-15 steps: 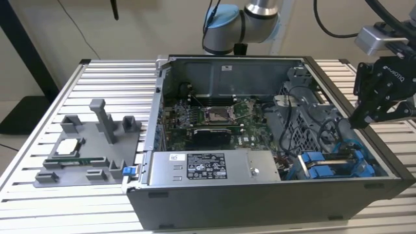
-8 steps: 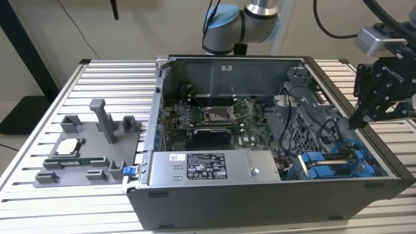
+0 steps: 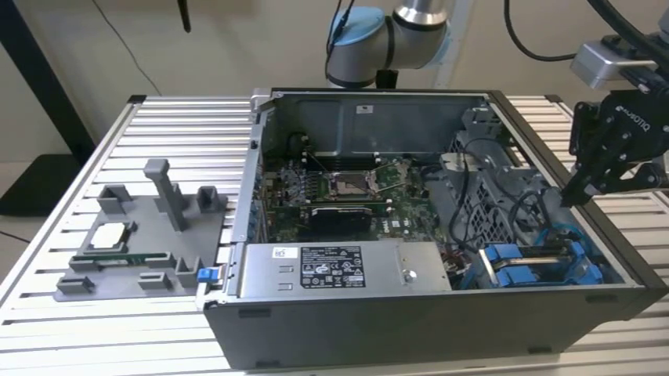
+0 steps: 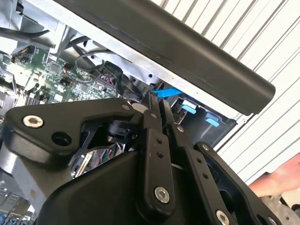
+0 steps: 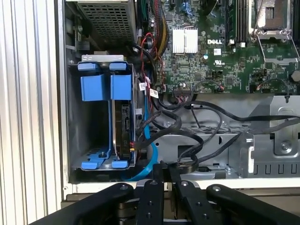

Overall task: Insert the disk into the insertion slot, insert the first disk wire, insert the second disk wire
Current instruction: 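Insert the second disk wire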

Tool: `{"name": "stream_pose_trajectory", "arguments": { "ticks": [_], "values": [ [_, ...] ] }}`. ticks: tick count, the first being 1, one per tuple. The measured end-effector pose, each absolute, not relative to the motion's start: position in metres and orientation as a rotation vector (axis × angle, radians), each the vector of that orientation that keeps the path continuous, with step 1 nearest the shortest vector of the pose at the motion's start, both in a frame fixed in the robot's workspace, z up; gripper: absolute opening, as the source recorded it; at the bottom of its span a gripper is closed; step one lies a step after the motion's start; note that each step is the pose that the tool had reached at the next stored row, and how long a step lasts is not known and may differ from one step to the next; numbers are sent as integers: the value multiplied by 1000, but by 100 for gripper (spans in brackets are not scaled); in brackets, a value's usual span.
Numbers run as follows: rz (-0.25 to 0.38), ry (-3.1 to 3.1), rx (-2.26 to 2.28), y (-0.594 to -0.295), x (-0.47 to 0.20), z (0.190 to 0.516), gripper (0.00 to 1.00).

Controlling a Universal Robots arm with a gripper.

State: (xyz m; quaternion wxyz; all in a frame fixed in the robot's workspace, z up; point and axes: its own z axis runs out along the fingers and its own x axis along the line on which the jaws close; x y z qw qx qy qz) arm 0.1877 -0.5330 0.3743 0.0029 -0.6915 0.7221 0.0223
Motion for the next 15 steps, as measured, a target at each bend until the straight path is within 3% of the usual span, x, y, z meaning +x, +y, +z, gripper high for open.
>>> {"name": "stream_pose_trajectory", "arguments": {
  "ticks": [15],
  "values": [
    [70, 2264, -2168, -536, 164, 393, 0]
  ]
}}
